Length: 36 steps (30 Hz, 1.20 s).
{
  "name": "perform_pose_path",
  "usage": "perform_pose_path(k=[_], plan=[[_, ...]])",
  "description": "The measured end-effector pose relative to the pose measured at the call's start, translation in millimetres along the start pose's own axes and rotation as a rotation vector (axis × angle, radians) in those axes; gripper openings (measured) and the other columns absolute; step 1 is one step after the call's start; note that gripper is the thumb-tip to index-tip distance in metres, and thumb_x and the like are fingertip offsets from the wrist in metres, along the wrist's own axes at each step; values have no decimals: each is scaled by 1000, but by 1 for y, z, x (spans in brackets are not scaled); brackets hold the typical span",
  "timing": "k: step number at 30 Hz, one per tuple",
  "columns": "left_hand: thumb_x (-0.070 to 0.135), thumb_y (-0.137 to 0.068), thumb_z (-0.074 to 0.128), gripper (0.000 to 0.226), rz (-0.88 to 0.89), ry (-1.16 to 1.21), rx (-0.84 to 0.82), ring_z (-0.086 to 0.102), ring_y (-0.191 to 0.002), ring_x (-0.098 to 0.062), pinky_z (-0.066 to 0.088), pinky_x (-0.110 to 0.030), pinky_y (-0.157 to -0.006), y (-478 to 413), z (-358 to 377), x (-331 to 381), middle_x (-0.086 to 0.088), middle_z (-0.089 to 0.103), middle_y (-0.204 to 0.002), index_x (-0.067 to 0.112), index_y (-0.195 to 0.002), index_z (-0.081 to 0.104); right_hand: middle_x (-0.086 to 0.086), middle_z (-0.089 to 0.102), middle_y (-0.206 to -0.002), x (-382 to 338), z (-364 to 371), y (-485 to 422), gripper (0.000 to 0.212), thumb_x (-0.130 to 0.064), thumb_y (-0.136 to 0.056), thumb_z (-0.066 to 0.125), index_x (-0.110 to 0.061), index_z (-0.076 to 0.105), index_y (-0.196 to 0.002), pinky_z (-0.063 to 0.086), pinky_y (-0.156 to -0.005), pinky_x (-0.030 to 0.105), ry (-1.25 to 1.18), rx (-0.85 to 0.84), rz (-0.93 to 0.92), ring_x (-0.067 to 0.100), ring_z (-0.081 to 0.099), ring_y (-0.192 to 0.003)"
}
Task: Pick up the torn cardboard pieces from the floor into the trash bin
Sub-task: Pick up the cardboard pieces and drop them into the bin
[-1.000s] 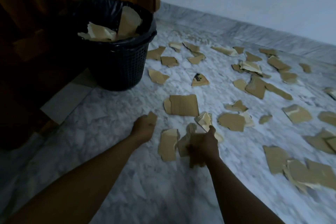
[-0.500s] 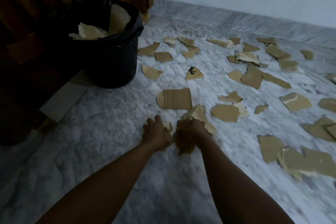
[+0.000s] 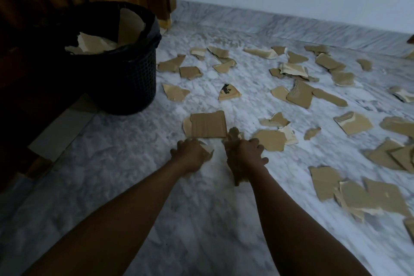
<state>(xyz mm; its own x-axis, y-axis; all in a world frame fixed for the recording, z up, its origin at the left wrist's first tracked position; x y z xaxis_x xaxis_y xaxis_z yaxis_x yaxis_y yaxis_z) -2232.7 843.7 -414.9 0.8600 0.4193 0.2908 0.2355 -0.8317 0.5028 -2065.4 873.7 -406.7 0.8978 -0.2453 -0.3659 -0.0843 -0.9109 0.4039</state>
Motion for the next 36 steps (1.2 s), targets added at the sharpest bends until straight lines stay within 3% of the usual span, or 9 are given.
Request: perform_pose_path(k=[7, 11, 17, 21, 23, 25, 30, 33, 36], plan=[[43, -93, 52, 56, 40, 2, 149, 28, -133, -35, 31, -51, -107, -53, -60, 33, -11, 30, -146, 16, -140, 39, 9, 51, -132, 11, 20, 8, 62, -57, -86, 54, -19, 39, -133, 33, -106, 56, -165, -95, 139, 31, 50, -119], [43, -87, 63, 68, 5, 1, 50, 25, -138, -35, 25, -54, -113, -77, -51, 46, -11, 29, -148, 15, -142, 34, 11, 46, -145, 11, 15, 10, 74, -44, -97, 46, -11, 12, -154, 16, -116, 58, -235, -152, 154, 32, 45, -133], [53, -75, 70, 82, 5, -31, 96, 37, -134, -33, 35, -51, -106, -93, -33, 39, -6, 41, -145, 21, -143, 37, 9, 55, -126, 41, -15, -25, 32, -45, -90, 54, -24, 60, -113, 27, -107, 57, -155, -8, 76, 31, 44, -127], [62, -69, 74, 112, -7, -86, 57, 27, -135, -40, 37, -53, -102, -95, -38, 29, -12, 26, -151, 28, -153, 9, 4, 20, -158, 59, -50, -56, 58, -48, -91, 53, -29, 40, -144, 2, -106, 77, 99, 45, -57, 39, 11, -146], [64, -64, 78, 118, -48, -67, 44, 30, -133, -40, 39, -51, -100, -96, -37, 24, -17, 27, -147, 19, -152, 13, -1, 4, -165, 63, -60, -66, 53, -43, -94, 51, -34, 40, -146, -14, -101, 79, 154, -31, -118, 40, -12, -150], [67, -57, 81, 118, -97, -38, 52, 35, -131, -39, 41, -50, -100, -95, -35, 21, -17, 31, -144, 13, -146, 25, 2, 14, -164, 63, -62, -70, 47, -40, -96, 48, -31, 47, -141, -17, -101, 80, 231, -87, -130, 38, -12, -150], [63, -59, 82, 108, -59, 66, 127, 47, -123, -37, 46, -43, -90, -88, -32, 21, -16, 39, -139, 9, -139, 35, 12, 41, -143, 35, -41, -61, 40, -51, -85, 61, -29, 67, -118, -7, -104, 78, 456, 71, -274, 37, 30, -138], [54, -65, 82, 96, -34, 209, 210, 52, -121, -35, 48, -39, -87, -76, -26, 24, -16, 49, -136, 4, -134, 38, 13, 52, -123, 16, -24, -41, 32, -37, -91, 60, -18, 63, -117, 35, -101, 62, 361, 188, -334, 36, 51, -114], [46, -73, 78, 79, -57, 261, 282, 55, -118, -36, 46, -37, -81, -61, -23, 30, -17, 54, -131, 4, -129, 41, 11, 60, -108, 13, -16, -25, 39, -35, -91, 60, -15, 48, -122, 53, -78, 47, 160, 182, -340, 34, 61, -96]])
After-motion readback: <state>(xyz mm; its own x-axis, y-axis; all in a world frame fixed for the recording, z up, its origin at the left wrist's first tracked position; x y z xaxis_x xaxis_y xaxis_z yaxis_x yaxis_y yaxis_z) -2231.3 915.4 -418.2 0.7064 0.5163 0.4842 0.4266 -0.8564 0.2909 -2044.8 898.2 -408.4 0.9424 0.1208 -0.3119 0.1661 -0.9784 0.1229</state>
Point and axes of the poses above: each hand's wrist, its own y-axis away from the middle knuckle, its own z-axis out of the palm, x = y × z, the point moved 3 cm from there along -y, towards the middle knuckle
